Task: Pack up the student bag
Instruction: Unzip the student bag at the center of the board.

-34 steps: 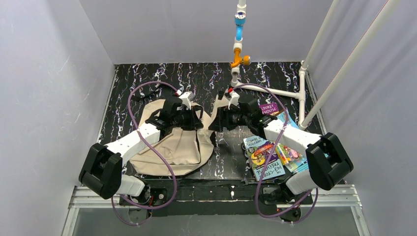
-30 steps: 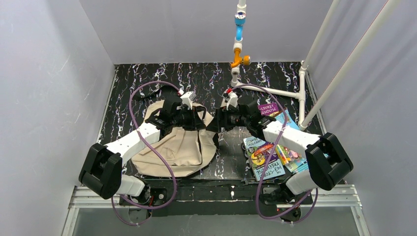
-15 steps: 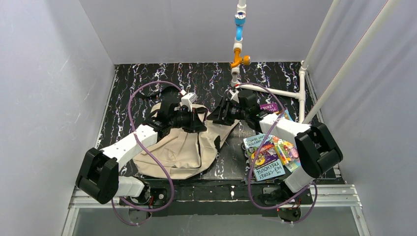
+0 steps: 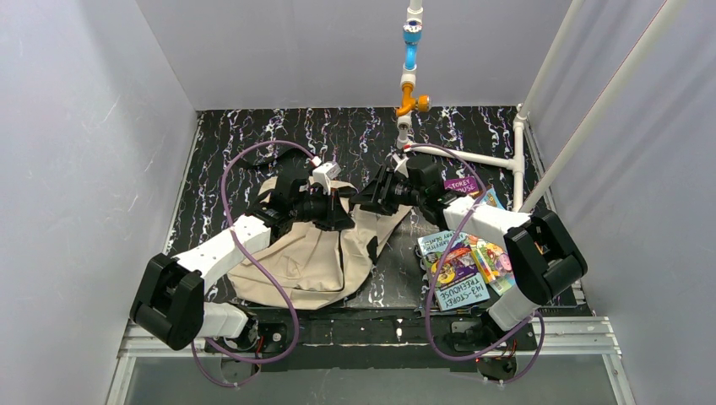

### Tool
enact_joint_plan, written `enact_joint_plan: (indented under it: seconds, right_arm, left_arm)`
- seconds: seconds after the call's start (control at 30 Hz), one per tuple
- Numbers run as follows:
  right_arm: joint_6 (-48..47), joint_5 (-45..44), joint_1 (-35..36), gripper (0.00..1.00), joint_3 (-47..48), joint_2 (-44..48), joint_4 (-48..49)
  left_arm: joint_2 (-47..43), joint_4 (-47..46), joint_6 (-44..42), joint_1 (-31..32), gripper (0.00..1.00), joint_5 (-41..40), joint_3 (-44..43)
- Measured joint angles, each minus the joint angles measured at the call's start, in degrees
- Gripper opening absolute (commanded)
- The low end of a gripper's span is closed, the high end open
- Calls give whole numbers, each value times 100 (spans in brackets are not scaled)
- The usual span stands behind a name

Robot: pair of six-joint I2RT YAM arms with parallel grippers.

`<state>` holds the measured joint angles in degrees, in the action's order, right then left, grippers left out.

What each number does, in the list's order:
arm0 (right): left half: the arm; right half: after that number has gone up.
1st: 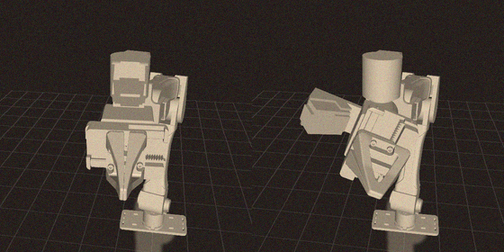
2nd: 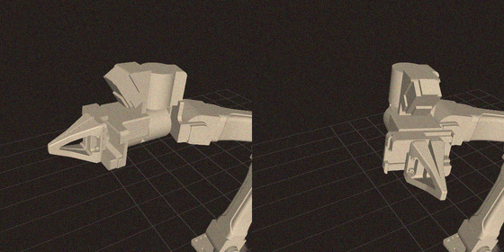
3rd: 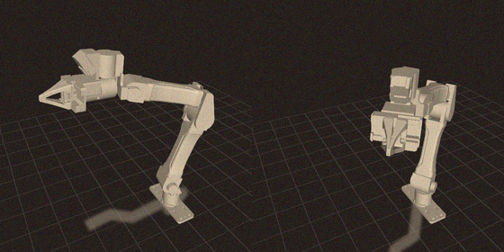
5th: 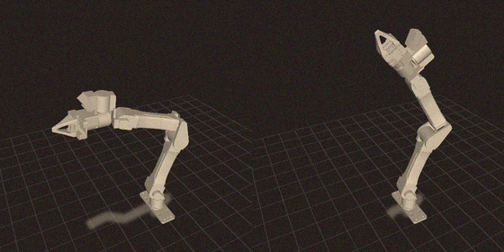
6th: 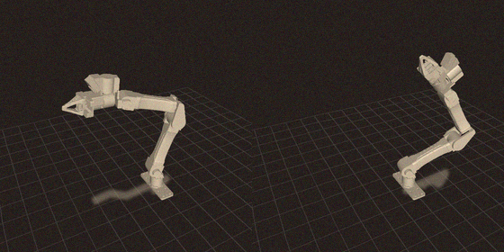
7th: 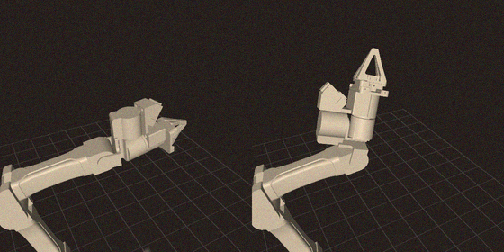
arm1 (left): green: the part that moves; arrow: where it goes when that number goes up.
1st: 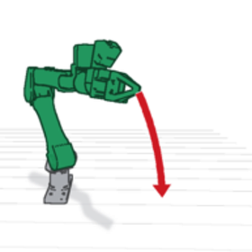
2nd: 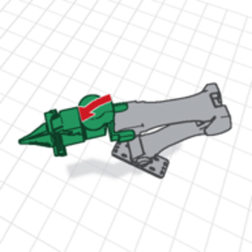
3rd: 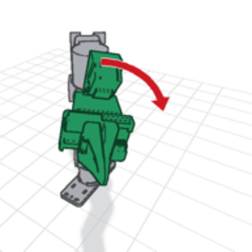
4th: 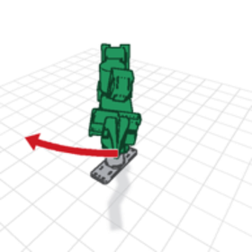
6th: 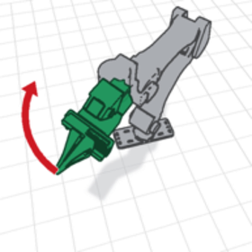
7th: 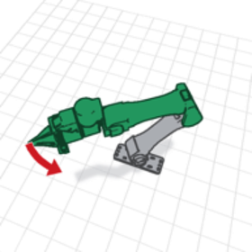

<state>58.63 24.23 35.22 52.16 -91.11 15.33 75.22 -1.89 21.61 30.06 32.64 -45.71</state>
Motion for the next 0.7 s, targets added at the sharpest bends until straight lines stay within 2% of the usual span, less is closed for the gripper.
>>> enact_joint_plan:
  seconds: [0.1, 0.27, 0.3, 0.33, 0.4, 0.43, 0.47, 0.6, 0.7]
  right_arm:
    - [103, 4, 44, 28, -111, 0, 254]
    - [328, 105, 81, 17, -243, -2, 616]
    - [350, 107, 85, 8, -249, -2, 647]
    - [374, 107, 87, 1, -258, -2, 695]
    - [396, 105, 92, 1, -291, -2, 754]
    - [391, 107, 92, 1, -293, -2, 752]
    - [372, 111, 92, 1, -293, -2, 745]
    - [247, 199, 90, 1, -293, -2, 739]
    - [186, 258, 83, 1, -293, -2, 741]
  left_arm:
    - [0, 2, 2, 0, 0, 7, 0]
    - [0, 15, 0, -2, 0, 42, 0]
    - [0, 15, 2, -2, 1, 42, 0]
    - [0, 15, 2, -2, 10, 42, 0]
    - [0, 20, 28, -15, 33, 35, 0]
    - [0, 26, 63, -44, 40, 37, 0]
    - [0, 33, 118, -70, 42, 33, 0]
    - [-42, 254, 251, -195, 43, -133, -4]
    - [-162, 455, 269, -232, 30, -310, -4]
